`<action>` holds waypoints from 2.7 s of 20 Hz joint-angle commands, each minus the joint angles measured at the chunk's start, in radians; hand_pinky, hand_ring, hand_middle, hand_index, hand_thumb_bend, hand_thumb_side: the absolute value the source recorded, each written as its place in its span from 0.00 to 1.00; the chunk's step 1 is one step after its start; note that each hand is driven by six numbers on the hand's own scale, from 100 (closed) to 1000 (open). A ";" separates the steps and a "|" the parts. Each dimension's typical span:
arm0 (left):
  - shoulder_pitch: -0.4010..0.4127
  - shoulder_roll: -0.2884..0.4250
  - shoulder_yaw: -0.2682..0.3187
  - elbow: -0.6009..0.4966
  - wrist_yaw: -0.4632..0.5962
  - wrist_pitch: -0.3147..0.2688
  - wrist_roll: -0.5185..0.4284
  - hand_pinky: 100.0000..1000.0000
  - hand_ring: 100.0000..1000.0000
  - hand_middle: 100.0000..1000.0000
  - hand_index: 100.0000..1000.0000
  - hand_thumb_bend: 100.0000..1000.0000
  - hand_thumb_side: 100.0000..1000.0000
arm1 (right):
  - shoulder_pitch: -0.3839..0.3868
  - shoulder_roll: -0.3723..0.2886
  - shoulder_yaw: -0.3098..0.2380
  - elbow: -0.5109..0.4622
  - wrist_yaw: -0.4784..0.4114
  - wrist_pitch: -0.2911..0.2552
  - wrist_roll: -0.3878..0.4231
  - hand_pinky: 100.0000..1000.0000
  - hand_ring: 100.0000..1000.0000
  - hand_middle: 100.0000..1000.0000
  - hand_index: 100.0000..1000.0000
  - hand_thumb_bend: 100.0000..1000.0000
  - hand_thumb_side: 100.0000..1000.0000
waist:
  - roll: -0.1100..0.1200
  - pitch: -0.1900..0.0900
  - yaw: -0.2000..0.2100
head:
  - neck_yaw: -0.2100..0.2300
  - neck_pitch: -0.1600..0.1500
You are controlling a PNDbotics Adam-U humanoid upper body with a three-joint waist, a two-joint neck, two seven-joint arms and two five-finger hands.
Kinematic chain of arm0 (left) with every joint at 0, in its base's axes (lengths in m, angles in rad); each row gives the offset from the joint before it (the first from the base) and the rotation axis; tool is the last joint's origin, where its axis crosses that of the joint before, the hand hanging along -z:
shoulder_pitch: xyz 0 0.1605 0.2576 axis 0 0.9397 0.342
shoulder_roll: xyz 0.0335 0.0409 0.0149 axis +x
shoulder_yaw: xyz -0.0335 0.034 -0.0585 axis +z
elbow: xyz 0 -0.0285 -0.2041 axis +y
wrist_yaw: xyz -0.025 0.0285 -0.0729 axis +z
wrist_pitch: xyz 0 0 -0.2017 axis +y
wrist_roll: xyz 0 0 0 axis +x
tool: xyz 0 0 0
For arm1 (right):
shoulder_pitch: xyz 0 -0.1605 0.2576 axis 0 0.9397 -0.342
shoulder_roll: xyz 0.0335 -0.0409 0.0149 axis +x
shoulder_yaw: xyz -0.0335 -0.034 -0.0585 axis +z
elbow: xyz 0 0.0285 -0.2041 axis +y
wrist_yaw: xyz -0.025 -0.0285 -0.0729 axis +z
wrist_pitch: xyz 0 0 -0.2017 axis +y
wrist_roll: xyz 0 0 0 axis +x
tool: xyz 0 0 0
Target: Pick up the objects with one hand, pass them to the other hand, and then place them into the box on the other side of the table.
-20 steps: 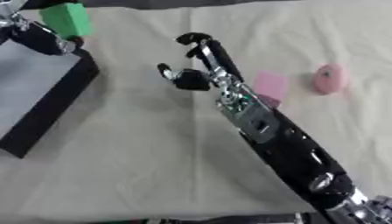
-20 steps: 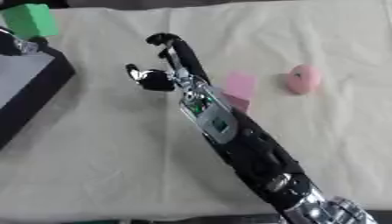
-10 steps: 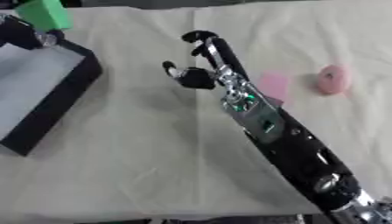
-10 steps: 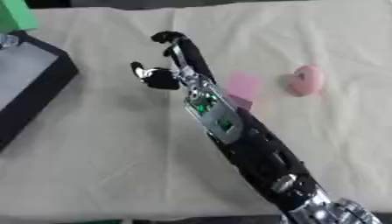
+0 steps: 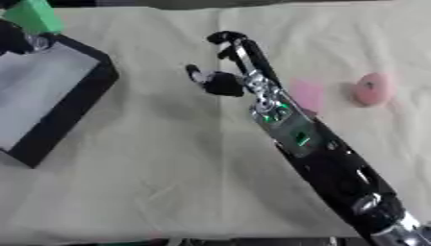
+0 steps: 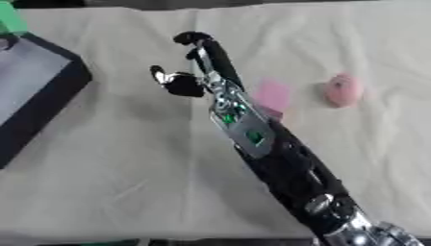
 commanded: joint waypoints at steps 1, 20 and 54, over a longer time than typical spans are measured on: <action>-0.002 0.045 0.033 0.007 0.025 0.012 0.005 0.61 0.54 0.42 0.37 0.24 0.01 | -0.019 -0.012 -0.010 -0.026 -0.002 0.002 -0.002 0.77 0.69 0.75 0.77 0.36 0.20 | -0.012 -0.024 0.000 | 0.016 -0.002; 0.036 0.033 0.105 0.206 0.148 0.014 0.053 0.67 0.56 0.47 0.51 0.27 0.20 | -0.016 -0.008 -0.012 -0.036 -0.012 0.007 -0.010 0.78 0.69 0.75 0.77 0.36 0.20 | -0.028 -0.021 -0.009 | 0.041 -0.002; 0.166 0.104 0.165 0.127 0.443 0.001 0.188 0.79 0.70 0.70 0.77 0.38 0.56 | -0.062 -0.066 -0.015 -0.118 -0.029 0.056 0.039 0.78 0.69 0.75 0.75 0.38 0.20 | -0.054 -0.057 -0.059 | -0.026 -0.002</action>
